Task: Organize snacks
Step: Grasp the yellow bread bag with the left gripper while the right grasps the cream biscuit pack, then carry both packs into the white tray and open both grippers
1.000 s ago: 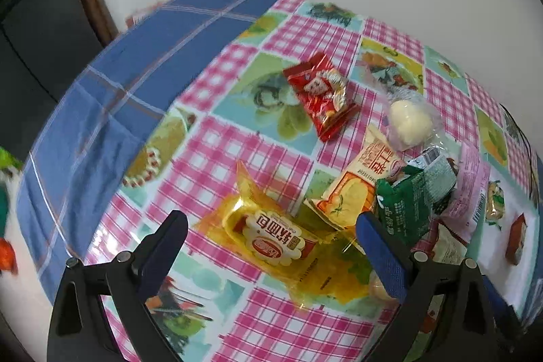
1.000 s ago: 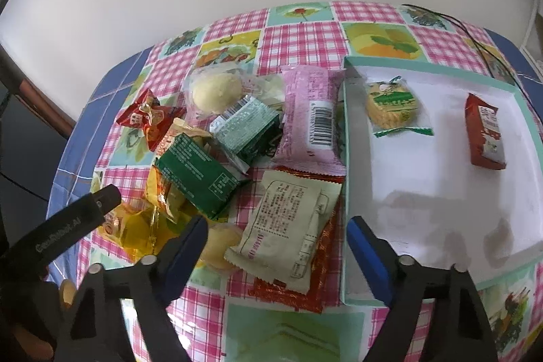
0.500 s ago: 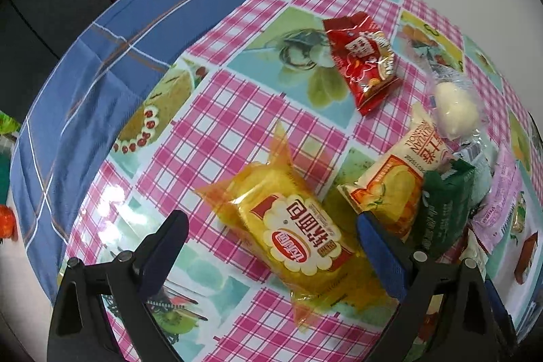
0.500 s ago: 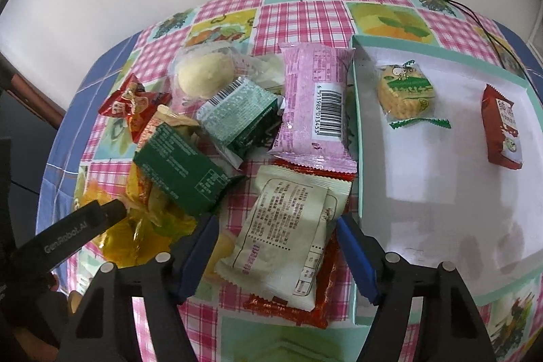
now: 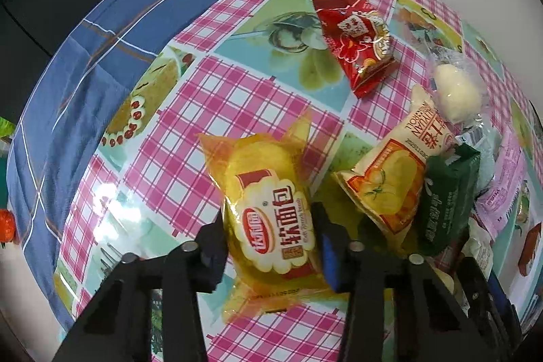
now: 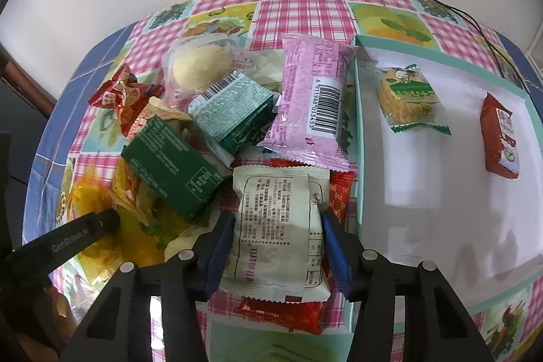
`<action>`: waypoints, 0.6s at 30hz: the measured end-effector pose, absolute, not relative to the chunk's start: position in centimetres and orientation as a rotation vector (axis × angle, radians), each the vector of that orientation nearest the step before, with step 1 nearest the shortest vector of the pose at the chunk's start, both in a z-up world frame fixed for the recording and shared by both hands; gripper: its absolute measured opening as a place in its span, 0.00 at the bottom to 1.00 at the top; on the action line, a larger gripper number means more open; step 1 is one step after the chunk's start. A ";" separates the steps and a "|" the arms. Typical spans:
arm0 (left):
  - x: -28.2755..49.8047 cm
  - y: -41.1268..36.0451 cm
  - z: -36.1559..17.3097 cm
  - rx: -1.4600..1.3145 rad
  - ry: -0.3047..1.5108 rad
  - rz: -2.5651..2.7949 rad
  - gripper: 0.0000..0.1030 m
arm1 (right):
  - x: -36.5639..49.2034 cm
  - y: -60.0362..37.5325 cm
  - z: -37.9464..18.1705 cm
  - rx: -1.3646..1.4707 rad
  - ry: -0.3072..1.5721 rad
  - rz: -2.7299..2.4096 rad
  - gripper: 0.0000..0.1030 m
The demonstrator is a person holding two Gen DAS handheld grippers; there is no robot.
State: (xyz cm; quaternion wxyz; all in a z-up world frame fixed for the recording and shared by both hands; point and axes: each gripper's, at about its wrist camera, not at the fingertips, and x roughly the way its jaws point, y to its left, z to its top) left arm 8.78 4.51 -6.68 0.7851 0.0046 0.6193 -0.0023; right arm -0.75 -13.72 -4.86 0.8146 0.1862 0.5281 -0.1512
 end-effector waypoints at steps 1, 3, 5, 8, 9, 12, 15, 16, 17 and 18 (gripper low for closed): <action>8.7 4.5 -6.7 0.005 1.334 -0.009 0.41 | -0.8 -13.7 -4.8 0.398 1.129 -0.321 0.53; 8.8 4.5 -6.6 -0.005 1.334 -0.014 0.40 | -0.8 -13.7 -4.7 0.400 1.132 -0.323 0.53; 8.7 4.4 -6.0 -0.013 1.328 -0.018 0.40 | -0.9 -13.6 -4.4 0.401 1.131 -0.325 0.53; 8.5 4.6 -4.8 -0.020 1.305 -0.024 0.40 | -1.1 -13.6 -3.4 0.397 1.115 -0.322 0.53; 8.4 4.5 -4.3 -0.025 1.295 -0.029 0.40 | -1.1 -13.6 -3.2 0.396 1.112 -0.319 0.53; 8.2 4.5 -2.7 -0.033 1.265 -0.045 0.40 | -1.4 -13.6 -2.2 0.403 1.102 -0.313 0.53; 7.7 4.3 -1.2 -0.027 1.237 -0.073 0.40 | -1.7 -13.8 -1.5 0.407 1.097 -0.307 0.53; 7.5 4.1 -1.0 -0.027 1.233 -0.081 0.40 | -1.8 -13.9 -1.4 0.404 1.096 -0.310 0.53; 7.3 3.9 -0.8 -0.027 1.229 -0.092 0.40 | -2.0 -14.1 -1.1 0.400 1.094 -0.315 0.53; 7.1 3.5 -0.6 -0.026 1.225 -0.099 0.40 | -2.2 -14.3 -1.0 0.399 1.092 -0.320 0.53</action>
